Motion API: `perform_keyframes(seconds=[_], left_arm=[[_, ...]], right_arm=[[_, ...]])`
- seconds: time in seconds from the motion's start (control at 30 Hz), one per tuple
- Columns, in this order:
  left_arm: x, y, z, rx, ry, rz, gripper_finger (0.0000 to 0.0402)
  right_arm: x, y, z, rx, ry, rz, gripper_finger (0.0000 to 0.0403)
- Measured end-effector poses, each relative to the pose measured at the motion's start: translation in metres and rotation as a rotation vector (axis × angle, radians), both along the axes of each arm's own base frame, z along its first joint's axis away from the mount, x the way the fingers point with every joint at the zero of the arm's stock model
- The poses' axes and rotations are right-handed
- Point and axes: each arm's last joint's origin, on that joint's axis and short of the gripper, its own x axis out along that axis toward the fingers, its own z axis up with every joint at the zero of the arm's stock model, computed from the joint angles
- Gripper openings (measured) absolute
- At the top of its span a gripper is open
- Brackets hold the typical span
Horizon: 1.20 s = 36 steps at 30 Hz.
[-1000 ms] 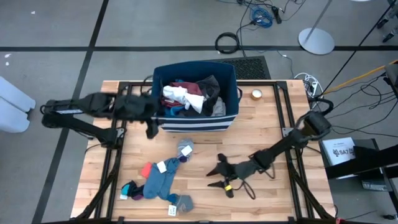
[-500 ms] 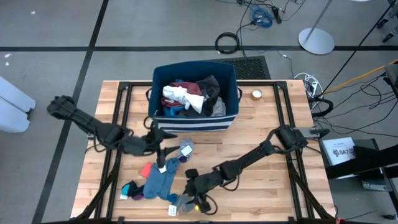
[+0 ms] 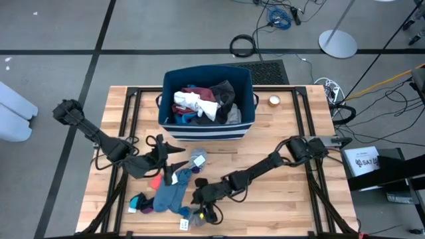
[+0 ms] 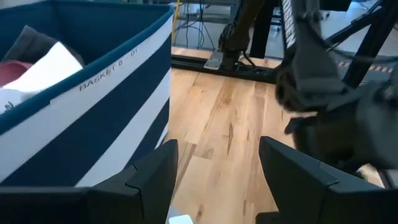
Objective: Sort clothes
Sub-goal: Put the gray sock into the blue bin
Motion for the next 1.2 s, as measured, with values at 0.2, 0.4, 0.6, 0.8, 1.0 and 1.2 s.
perform_keyframes(seconds=[0.2,0.4,0.6,0.8,1.0,1.2], left_arm=[[0.000,0.000,0.000,0.018,0.007,-0.005,0.0235],[0.000,0.000,0.000,0.023,0.010,-0.006,0.0235],[0.000,0.000,-0.001,0.020,0.010,-0.005,0.0235],[0.000,0.000,0.000,0.019,0.009,-0.006,0.0235],[-0.001,0.000,0.000,0.012,0.010,-0.022,0.0235],[-0.005,-0.001,0.007,-0.053,-0.001,-0.141,0.0235]], right_arm=[[0.003,0.004,-0.024,0.052,0.024,-0.002,0.0195],[0.003,0.005,-0.030,0.082,0.042,-0.013,0.0113],[0.003,0.003,-0.026,0.062,0.035,-0.014,0.0016],[-0.001,-0.012,0.019,-0.029,0.006,-0.023,0.0006],[-0.024,-0.020,0.083,-0.175,-0.028,-0.029,0.0004],[-0.071,-0.023,0.138,-0.388,0.037,-0.123,0.0003]])
